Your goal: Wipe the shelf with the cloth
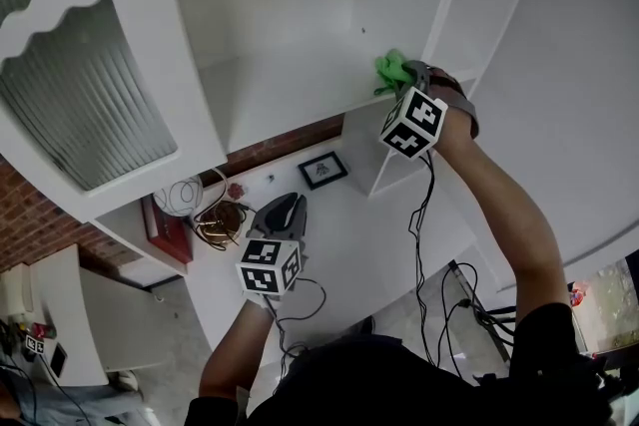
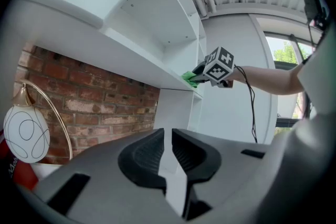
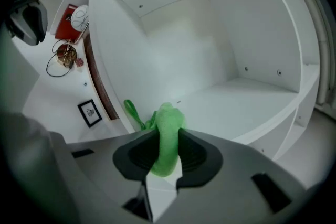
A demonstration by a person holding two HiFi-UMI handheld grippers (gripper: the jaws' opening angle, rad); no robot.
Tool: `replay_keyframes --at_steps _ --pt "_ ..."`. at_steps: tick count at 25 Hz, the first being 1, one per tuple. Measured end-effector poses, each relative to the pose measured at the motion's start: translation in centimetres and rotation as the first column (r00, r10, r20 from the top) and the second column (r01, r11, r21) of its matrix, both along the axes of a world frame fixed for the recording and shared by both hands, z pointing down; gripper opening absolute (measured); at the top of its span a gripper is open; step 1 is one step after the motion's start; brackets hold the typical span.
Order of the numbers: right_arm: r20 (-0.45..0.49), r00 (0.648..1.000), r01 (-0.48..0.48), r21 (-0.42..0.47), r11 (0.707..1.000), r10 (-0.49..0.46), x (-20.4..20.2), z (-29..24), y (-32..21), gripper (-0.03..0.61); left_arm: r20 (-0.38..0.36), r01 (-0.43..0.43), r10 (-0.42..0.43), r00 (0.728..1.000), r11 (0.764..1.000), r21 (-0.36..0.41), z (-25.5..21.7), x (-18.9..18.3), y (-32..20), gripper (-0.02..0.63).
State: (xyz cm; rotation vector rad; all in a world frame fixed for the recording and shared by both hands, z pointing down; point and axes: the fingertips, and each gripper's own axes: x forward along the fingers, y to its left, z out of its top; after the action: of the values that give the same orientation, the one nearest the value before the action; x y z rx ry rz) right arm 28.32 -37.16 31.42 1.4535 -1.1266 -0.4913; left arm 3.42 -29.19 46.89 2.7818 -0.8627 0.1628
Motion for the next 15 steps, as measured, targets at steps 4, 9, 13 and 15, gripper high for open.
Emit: replay_keyframes --at_steps 4,9,13,15 --pt "-0.129 0.991 0.038 0.053 0.998 -0.031 -0.7 -0.9 0.4 0.089 0.001 0.01 -0.01 1.0 1.0 0.003 -0.1 -0.1 0.1 0.046" --pt "-0.133 0.988 0.097 0.126 0.987 -0.08 -2.2 -2.1 1.7 0.09 -0.004 0.022 -0.022 1.0 1.0 0.007 -0.4 -0.6 0.6 0.046" --pt "0.127 0.981 0.123 0.2 0.972 -0.15 -3.7 -2.9 3.1 0.091 -0.008 0.03 -0.03 1.0 1.0 0.009 -0.6 -1.2 0.9 0.046" --pt "0.269 0.939 0.149 0.246 0.958 -0.215 -5.0 -3.2 3.8 0.091 -0.011 0.038 -0.038 0.999 0.999 0.011 -0.8 -1.7 0.8 0.046"
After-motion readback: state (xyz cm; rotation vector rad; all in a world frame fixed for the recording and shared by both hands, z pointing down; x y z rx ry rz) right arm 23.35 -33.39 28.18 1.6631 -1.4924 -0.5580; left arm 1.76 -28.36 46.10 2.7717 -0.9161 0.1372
